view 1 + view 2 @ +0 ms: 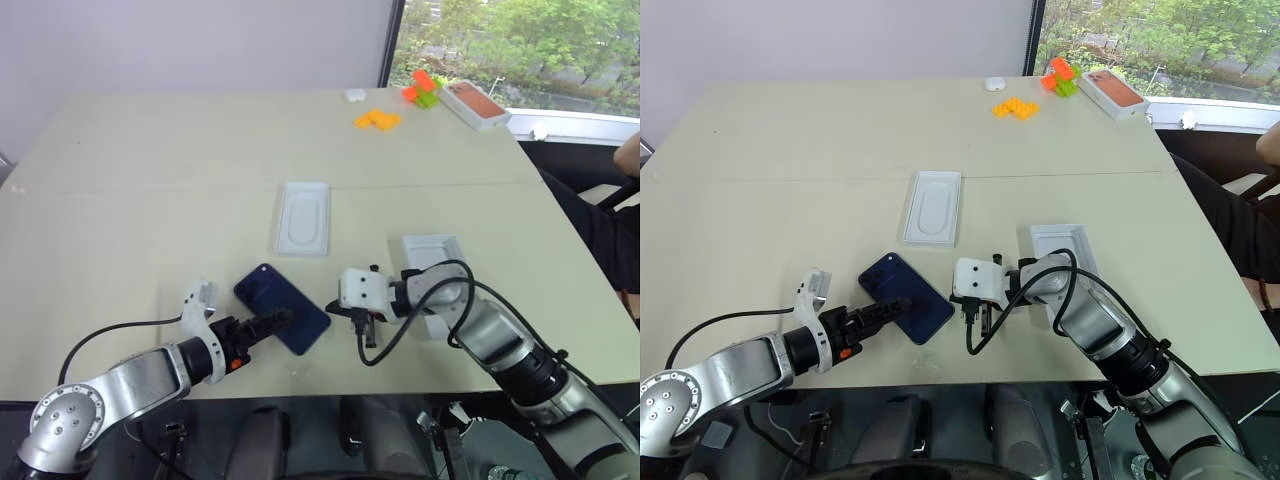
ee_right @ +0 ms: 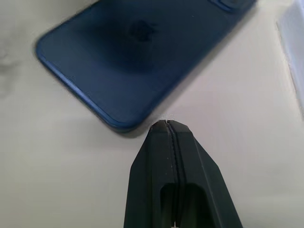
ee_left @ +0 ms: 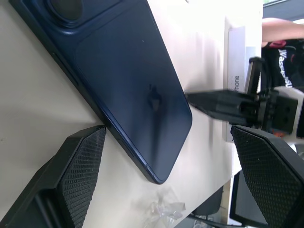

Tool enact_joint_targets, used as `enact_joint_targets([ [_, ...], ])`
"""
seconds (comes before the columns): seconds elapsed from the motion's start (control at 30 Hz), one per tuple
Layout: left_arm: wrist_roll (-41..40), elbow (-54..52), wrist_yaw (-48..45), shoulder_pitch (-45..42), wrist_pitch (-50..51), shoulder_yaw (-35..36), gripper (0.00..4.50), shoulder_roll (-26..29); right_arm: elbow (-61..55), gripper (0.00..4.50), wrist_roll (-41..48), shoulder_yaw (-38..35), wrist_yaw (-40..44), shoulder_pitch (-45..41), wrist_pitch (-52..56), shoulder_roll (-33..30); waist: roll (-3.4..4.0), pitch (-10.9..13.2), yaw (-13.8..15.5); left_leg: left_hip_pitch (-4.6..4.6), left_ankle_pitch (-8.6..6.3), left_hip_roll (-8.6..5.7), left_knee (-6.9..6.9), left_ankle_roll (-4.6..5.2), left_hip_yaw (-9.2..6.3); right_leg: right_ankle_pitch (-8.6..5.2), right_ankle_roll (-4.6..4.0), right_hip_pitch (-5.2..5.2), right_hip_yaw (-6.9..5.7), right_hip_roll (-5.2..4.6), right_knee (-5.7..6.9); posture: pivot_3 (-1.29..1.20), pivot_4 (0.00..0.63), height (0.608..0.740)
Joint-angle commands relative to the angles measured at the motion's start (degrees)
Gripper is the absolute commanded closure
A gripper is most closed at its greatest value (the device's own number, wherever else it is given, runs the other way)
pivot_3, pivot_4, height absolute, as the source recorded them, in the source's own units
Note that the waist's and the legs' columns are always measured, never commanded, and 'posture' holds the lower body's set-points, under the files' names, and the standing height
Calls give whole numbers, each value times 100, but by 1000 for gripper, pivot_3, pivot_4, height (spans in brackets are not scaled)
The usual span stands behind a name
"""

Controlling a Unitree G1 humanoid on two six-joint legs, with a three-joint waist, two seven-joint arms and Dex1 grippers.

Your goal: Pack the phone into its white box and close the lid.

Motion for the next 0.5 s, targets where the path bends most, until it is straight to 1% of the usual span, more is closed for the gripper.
enact_joint_targets([
  [0.03, 28, 230, 224, 89, -107, 97, 35, 0, -340, 4500, 191, 97, 210, 55, 59, 68, 0, 0, 1, 0, 0, 1, 0, 0, -1, 0, 0, 0, 0, 0, 0, 0, 150, 740],
  [0.23, 28, 254, 178, 43, -101, 113, 35, 8, -288, 4500, 119, 226, 173, -13, 124, 294, 0, 0, -12, 4, 0, 9, 0, 0, -2, 0, 0, -1, -2, 5, 1, 0, 150, 740],
  [0.5, 28, 225, 64, -8, -99, 175, 35, -83, -152, 4500, 48, 208, 113, -119, 93, 444, 0, 0, -7, 1, 0, 9, 0, 0, 0, 0, -1, -3, -2, 3, 1, 0, 150, 740],
])
